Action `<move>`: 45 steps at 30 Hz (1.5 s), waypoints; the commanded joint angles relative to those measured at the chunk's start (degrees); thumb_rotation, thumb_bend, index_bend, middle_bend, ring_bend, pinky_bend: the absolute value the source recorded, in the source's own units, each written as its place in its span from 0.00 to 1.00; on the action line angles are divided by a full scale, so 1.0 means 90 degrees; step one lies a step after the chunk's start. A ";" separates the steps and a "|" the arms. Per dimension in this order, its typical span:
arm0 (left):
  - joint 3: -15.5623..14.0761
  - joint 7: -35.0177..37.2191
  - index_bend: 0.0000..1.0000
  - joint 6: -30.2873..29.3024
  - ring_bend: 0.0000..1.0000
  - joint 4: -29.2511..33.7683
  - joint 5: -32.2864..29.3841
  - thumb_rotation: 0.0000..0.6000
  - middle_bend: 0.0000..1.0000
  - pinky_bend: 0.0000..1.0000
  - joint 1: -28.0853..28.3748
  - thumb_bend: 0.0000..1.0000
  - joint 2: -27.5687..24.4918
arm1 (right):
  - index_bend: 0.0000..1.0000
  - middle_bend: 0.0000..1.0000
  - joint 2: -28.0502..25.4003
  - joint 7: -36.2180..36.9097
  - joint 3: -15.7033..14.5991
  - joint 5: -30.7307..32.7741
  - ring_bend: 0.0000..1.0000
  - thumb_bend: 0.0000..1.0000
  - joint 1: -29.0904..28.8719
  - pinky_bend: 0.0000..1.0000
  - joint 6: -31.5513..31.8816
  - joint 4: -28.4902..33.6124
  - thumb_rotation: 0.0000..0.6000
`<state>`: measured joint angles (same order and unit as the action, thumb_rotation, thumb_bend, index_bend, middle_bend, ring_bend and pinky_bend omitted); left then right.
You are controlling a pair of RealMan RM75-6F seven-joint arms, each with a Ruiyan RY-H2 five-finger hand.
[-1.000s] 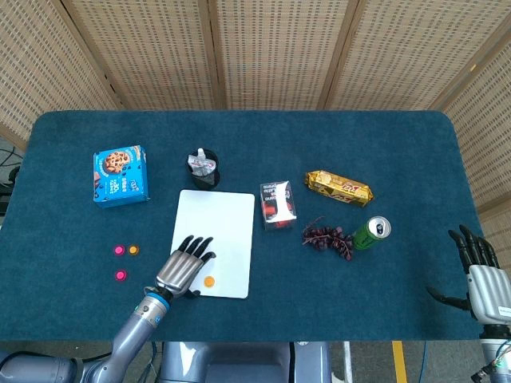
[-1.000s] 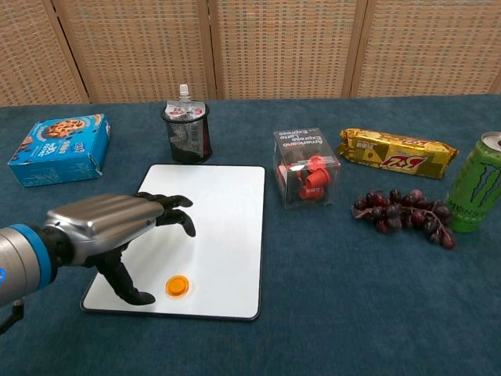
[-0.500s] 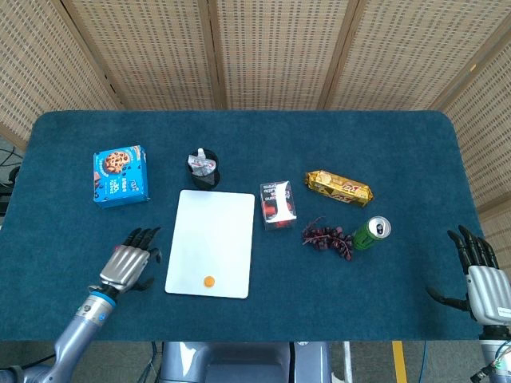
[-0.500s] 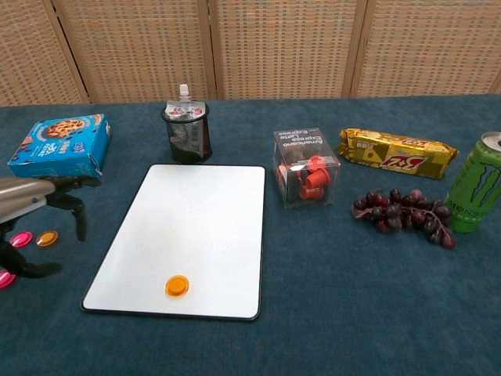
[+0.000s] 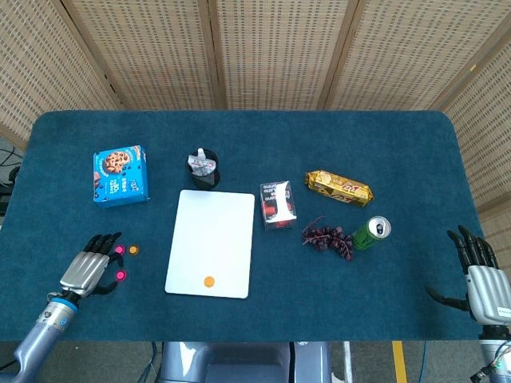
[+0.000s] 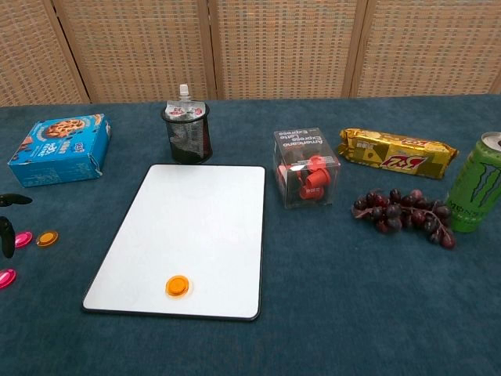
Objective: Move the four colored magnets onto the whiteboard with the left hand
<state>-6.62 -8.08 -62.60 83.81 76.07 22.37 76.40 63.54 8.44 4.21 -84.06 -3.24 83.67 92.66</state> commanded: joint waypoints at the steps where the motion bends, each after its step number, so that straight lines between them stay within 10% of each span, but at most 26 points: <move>1: 0.0022 -0.0025 0.43 0.0007 0.00 -0.0035 0.0019 1.00 0.00 0.00 -0.0021 0.29 0.0009 | 0.02 0.00 -0.0003 0.0008 -0.0001 -0.0001 0.00 0.05 -0.0001 0.00 -0.0004 0.0001 1.00; 45: 0.0433 -0.0837 0.54 0.0502 0.00 -0.0162 -0.0455 1.00 0.00 0.00 -0.0097 0.30 0.0372 | 0.02 0.00 -0.0023 0.0095 -0.0017 -0.0009 0.00 0.05 -0.0004 0.00 -0.0027 -0.0010 1.00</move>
<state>-2.81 -15.49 -58.02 82.20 72.08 21.53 79.87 63.34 9.29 4.06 -84.14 -3.28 83.43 92.57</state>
